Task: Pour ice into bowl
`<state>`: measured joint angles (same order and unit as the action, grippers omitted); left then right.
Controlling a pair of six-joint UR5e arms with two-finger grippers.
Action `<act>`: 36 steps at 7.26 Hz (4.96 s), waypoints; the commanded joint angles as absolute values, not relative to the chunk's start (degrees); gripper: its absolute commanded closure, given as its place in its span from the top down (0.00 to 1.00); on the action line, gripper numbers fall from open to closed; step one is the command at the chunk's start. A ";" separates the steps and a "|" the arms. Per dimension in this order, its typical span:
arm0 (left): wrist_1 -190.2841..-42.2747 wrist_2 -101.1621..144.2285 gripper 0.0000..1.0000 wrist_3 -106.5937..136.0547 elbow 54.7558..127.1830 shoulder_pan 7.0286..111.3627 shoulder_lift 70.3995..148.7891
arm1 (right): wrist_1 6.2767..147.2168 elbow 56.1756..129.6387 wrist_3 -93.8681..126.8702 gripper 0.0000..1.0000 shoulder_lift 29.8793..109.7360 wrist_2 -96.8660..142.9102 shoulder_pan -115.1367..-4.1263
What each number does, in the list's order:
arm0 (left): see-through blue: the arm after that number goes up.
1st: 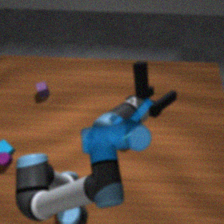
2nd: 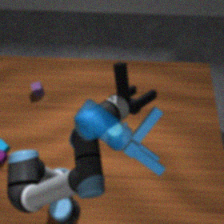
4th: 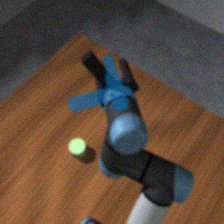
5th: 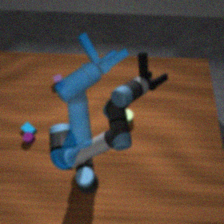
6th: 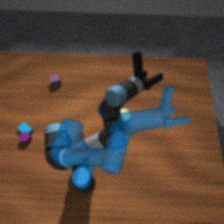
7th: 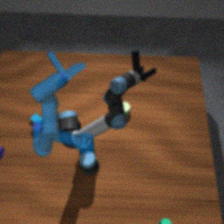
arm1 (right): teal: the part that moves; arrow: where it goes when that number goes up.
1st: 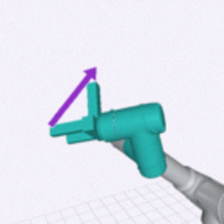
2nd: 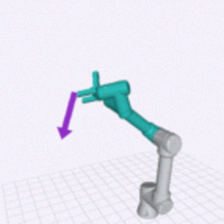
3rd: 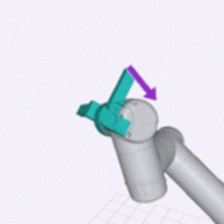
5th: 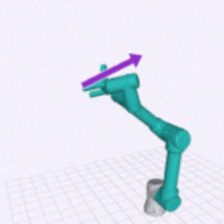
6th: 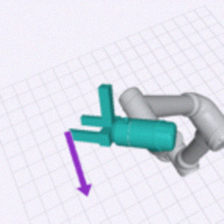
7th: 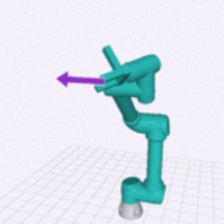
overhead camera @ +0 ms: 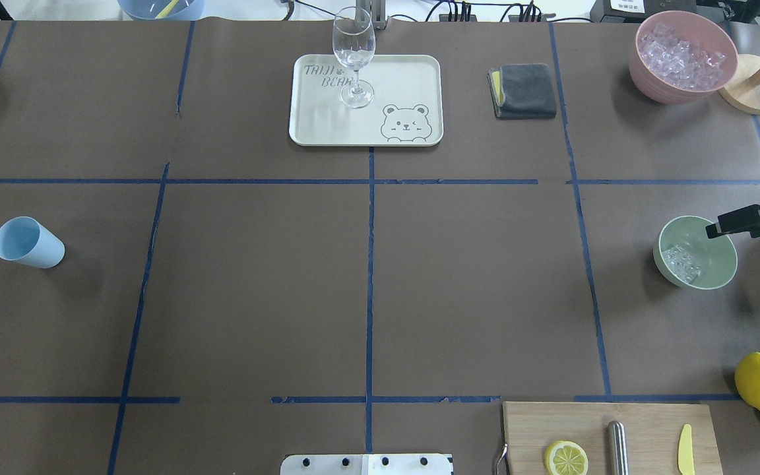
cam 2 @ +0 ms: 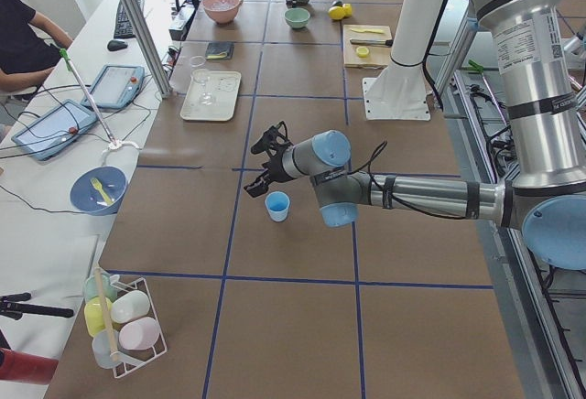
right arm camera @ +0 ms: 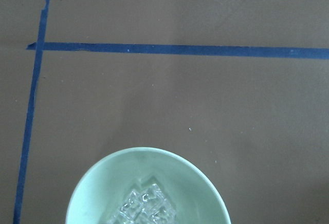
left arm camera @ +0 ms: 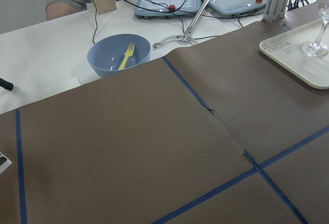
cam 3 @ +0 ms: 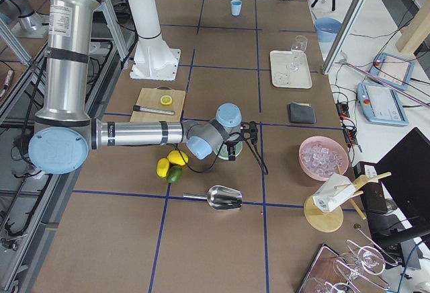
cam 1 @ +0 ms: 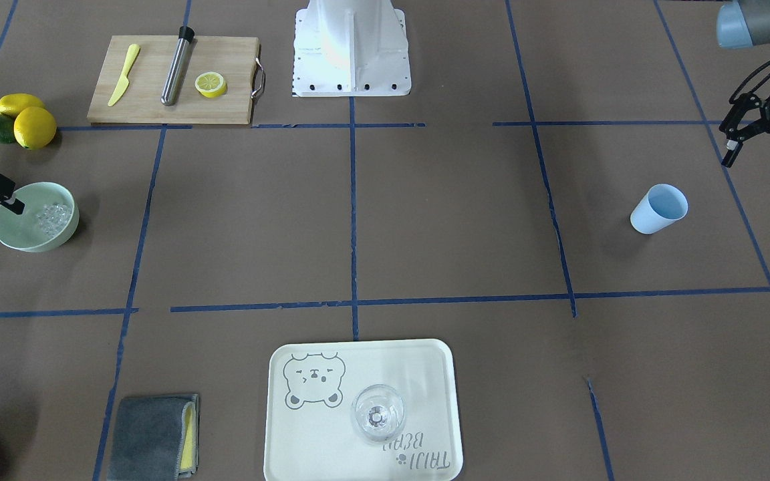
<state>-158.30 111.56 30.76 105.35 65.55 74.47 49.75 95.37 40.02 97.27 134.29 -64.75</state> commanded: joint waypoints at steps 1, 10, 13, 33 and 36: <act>-150.16 113.11 1.00 28.24 105.82 65.92 75.05 | 52.36 95.36 34.40 1.00 97.56 133.60 -67.31; -109.21 134.62 1.00 -0.95 105.12 85.76 84.46 | 93.49 103.19 -2.46 1.00 97.64 138.21 -93.40; -107.14 134.39 1.00 -0.36 102.59 86.40 81.05 | 92.90 101.44 -1.85 1.00 98.70 138.69 -94.04; -82.88 134.82 1.00 -8.26 97.73 92.46 88.51 | 92.90 101.60 -1.76 1.00 99.49 139.39 -94.75; -82.88 134.82 1.00 -8.26 98.00 92.46 88.51 | 92.90 101.60 -1.76 1.00 99.40 139.31 -94.75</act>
<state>-82.88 134.82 -8.22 97.96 92.46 88.51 92.90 101.59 -1.76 99.42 139.31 -94.75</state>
